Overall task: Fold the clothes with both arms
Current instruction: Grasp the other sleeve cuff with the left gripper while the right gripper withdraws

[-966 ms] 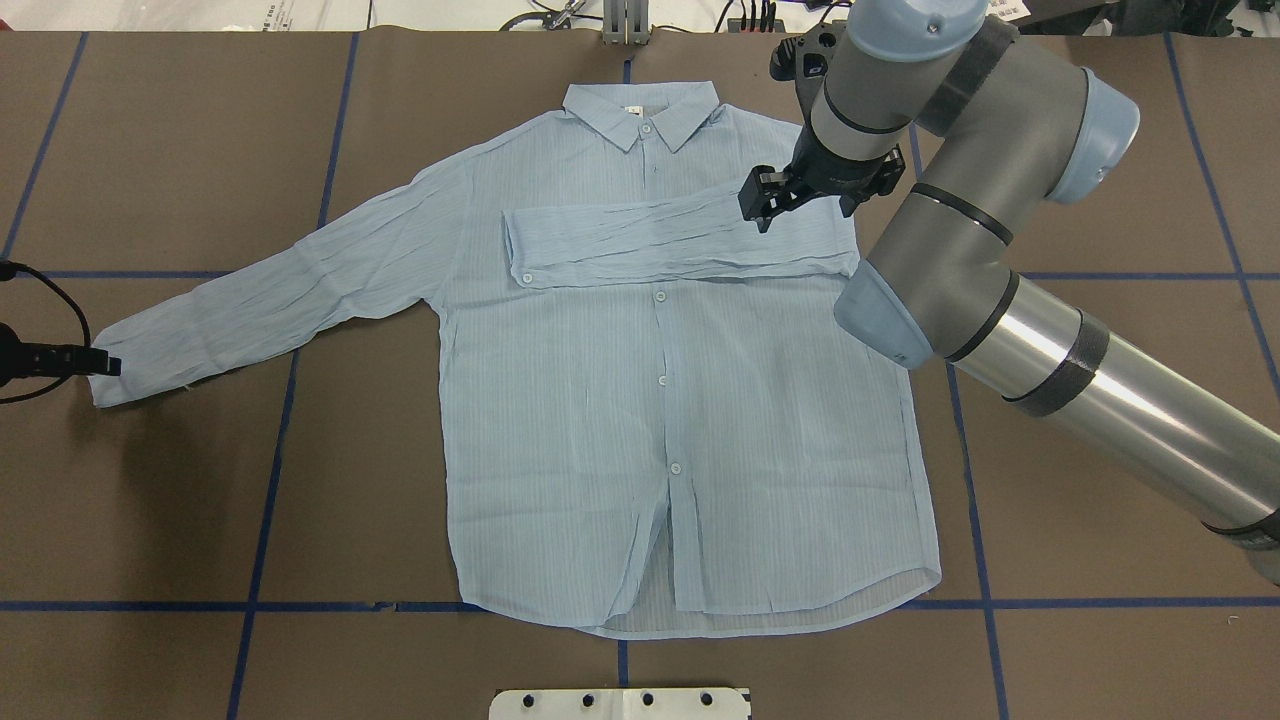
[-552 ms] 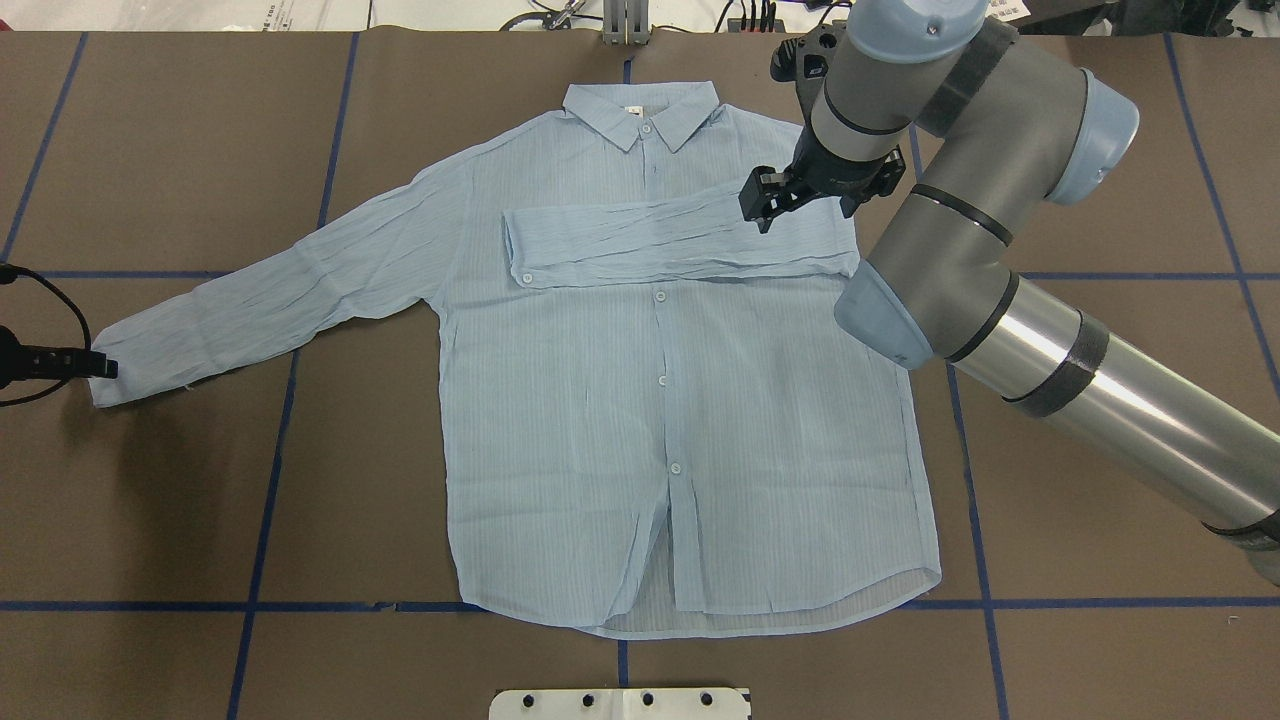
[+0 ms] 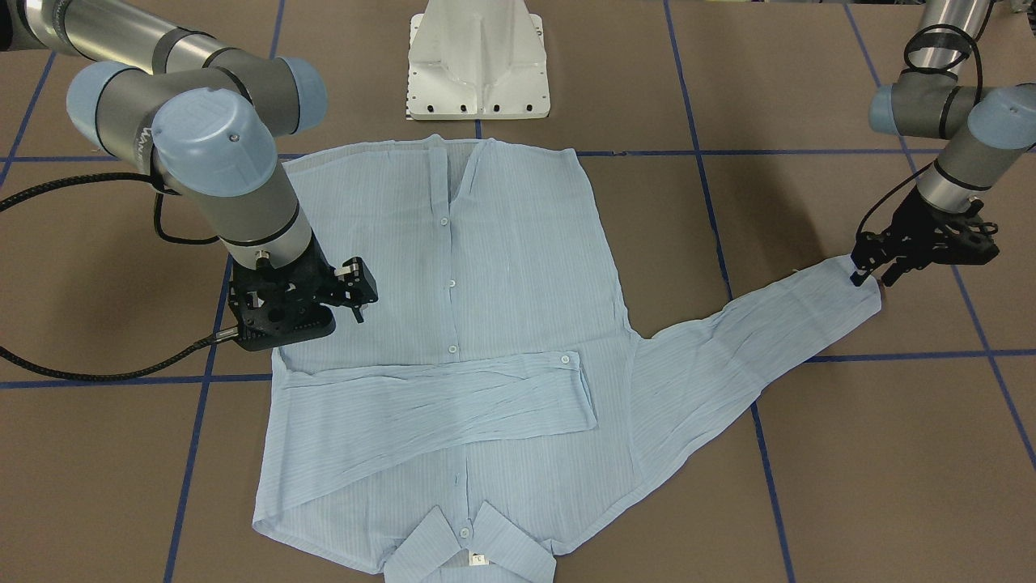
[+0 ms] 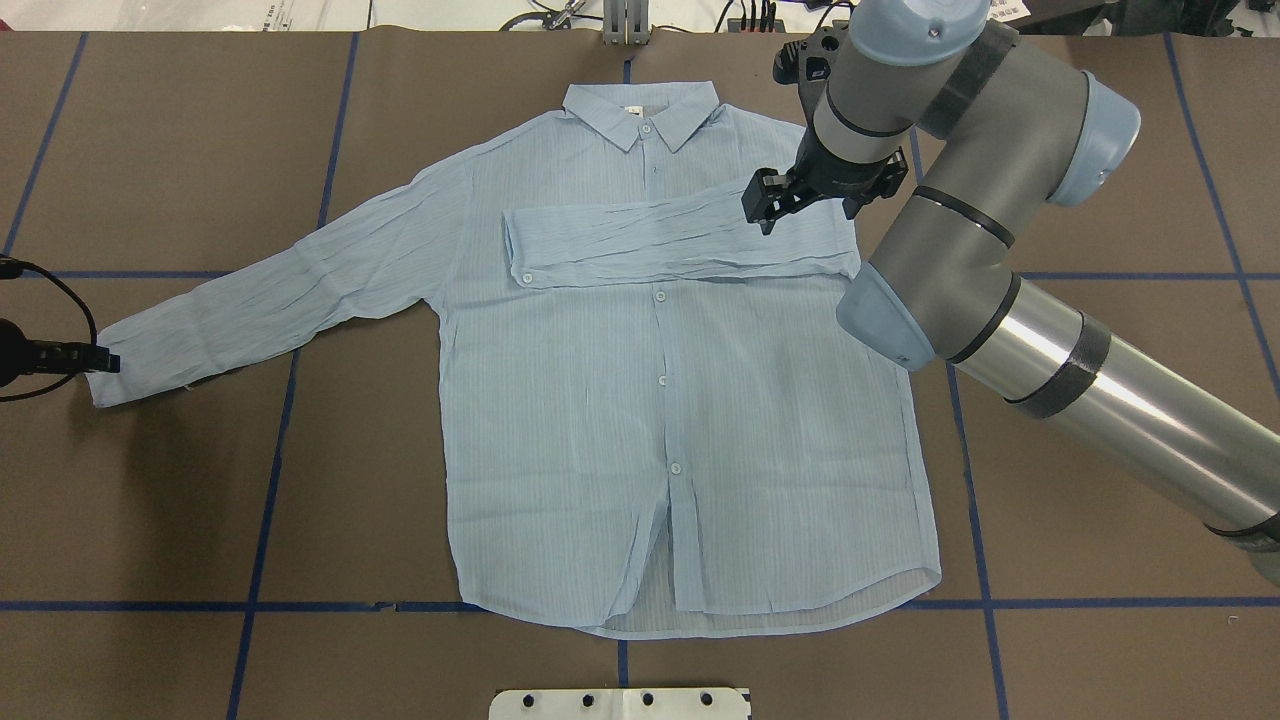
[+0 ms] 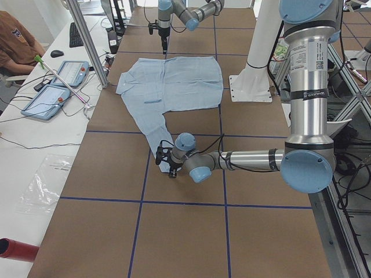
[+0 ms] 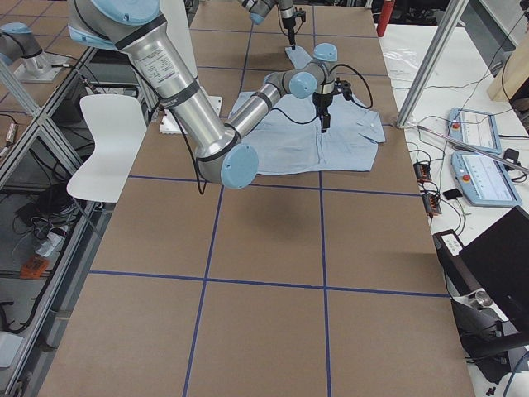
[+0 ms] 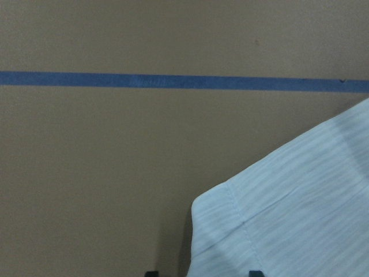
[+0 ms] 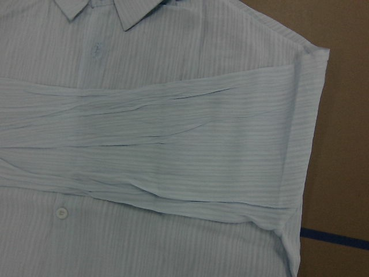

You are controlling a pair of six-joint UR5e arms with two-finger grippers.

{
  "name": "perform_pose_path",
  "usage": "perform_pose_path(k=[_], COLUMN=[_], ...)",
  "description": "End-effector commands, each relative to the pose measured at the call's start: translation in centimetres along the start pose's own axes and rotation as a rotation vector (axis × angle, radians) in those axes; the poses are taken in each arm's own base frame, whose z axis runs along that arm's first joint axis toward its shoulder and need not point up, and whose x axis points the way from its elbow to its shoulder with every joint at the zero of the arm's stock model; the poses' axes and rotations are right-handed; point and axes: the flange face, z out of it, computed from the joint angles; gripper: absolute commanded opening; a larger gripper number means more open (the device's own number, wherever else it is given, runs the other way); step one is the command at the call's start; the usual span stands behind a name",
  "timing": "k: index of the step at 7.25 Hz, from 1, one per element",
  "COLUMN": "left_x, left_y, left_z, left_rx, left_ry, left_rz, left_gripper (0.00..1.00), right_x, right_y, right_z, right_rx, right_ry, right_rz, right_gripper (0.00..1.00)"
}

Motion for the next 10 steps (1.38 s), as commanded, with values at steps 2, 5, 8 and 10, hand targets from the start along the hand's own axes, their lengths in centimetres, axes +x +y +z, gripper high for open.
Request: perform_pose_path(k=[2,5,8,10], left_x=[0.2,0.6,7.6,19.6], left_y=[0.0,-0.2,-1.9,-7.9], left_z=[0.1,-0.3,-4.9,-10.4], left_rx=[-0.002,0.002,-0.05,-0.075], left_ry=[0.001,0.013,0.049,0.007], left_rz=[0.002,0.006,0.003,-0.028], left_gripper=[0.43,0.0,0.0,0.0], right_x=[0.3,0.7,3.1,6.9], right_y=[0.2,0.2,2.8,5.8], right_z=[0.2,0.3,-0.2,0.6], right_rx=[-0.004,-0.005,-0.002,-0.02], right_ry=[0.003,0.004,0.0,0.021], right_rz=[-0.003,-0.001,-0.002,0.016], right_gripper=[1.0,1.0,1.0,1.0])
